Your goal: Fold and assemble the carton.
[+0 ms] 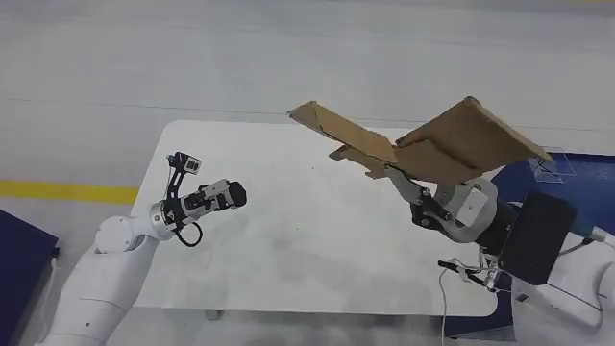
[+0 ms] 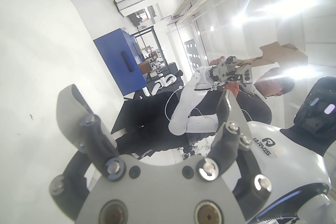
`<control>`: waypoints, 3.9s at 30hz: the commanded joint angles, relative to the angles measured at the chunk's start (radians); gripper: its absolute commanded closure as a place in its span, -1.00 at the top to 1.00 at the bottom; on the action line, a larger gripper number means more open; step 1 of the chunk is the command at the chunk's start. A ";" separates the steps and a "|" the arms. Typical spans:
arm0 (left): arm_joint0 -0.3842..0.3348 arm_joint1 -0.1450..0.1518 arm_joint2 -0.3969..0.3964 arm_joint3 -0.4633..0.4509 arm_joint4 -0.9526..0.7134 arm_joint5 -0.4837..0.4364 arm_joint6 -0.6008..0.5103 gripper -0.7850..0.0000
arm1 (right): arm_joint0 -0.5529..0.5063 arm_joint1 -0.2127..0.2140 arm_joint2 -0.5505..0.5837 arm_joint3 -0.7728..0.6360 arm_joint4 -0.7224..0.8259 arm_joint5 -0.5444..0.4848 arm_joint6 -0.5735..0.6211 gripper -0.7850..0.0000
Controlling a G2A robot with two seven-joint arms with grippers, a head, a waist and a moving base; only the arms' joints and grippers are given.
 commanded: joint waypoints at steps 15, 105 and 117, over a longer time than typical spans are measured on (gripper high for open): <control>0.000 0.000 0.000 0.000 0.000 0.000 0.000 1.00 | -0.102 0.050 -0.191 -0.001 -1.575 0.582 -0.913 -1.00; 0.000 0.000 0.000 0.000 0.000 0.000 0.000 1.00 | -0.116 0.202 -0.544 0.503 4.042 1.695 -0.002 -1.00; 0.000 0.000 0.000 0.000 0.000 0.000 0.000 1.00 | -0.092 0.213 -0.201 0.450 3.621 1.623 0.271 -1.00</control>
